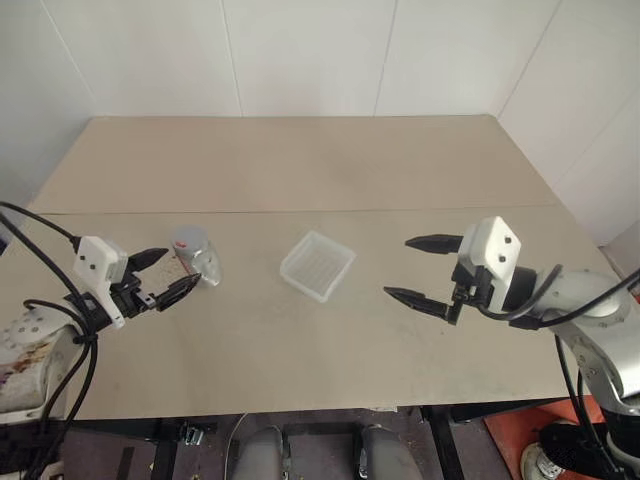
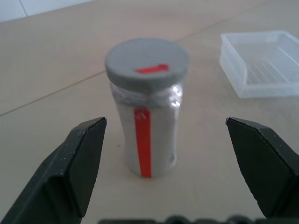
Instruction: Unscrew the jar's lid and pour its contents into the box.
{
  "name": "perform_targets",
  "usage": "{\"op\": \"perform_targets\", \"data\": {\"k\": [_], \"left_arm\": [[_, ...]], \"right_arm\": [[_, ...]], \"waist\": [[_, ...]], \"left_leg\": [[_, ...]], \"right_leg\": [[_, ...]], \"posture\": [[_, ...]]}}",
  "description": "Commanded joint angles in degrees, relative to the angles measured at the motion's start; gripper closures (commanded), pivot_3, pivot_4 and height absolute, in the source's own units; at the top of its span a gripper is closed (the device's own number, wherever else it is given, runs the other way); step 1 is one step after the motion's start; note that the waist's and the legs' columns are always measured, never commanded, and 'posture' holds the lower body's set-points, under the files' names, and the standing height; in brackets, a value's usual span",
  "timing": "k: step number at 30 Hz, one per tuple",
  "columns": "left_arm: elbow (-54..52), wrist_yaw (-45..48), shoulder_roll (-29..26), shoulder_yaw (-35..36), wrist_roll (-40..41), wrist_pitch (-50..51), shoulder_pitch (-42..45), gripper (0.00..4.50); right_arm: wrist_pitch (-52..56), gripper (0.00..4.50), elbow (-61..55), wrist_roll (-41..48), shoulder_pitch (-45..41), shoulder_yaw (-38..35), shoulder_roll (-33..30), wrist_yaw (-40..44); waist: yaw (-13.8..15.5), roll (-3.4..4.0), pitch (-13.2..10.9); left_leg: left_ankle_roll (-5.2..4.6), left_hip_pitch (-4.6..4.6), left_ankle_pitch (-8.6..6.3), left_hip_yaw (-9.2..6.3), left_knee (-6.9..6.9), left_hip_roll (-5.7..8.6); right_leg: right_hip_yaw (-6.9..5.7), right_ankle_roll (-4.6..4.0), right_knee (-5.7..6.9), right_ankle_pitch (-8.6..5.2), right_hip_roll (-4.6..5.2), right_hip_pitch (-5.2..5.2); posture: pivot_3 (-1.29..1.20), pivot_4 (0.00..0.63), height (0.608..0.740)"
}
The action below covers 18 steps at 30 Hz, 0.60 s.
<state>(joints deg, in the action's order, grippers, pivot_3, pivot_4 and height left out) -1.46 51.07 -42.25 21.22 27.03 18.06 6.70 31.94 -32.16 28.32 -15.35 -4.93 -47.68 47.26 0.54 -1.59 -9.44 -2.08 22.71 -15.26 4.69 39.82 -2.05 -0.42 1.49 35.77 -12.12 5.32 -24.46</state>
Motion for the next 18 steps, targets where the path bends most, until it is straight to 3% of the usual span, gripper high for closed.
{"op": "perform_targets", "data": {"k": [1,14,18], "left_arm": [[1.35,-0.71,0.76,-0.85,-0.43,-1.32,2.5,0.05],[10.31,-6.78,8.62,-4.98,-3.2,-4.47,10.94,0.05],[11.54,-7.1,9.17,-5.83,-3.98,-4.94,12.11,1.21]], "right_arm": [[-0.25,0.0,-1.95,0.56,-0.31,-2.25,-0.31,-0.65],[-0.27,0.0,-2.06,0.82,-0.62,-3.16,-1.02,-0.22],[-0.12,0.0,-2.12,1.02,-0.86,-3.28,-1.04,-0.27]], "waist": [[0.01,0.0,0.0],[0.09,-0.03,0.0],[0.03,-0.03,0.0]], "left_leg": [[0.0,0.0,0.0,0.0,0.0,0.0],[0.0,0.02,0.0,0.0,0.04,0.04],[0.0,0.02,0.0,0.0,0.04,0.04]], "right_leg": [[0.0,0.0,0.0,0.0,0.0,0.0],[-0.07,0.05,-0.01,0.03,0.01,0.07],[-0.08,0.06,-0.01,0.04,0.01,0.08]], "posture": [[0.0,0.15,0.74],[0.0,0.15,0.74],[0.0,0.15,0.74]]}}
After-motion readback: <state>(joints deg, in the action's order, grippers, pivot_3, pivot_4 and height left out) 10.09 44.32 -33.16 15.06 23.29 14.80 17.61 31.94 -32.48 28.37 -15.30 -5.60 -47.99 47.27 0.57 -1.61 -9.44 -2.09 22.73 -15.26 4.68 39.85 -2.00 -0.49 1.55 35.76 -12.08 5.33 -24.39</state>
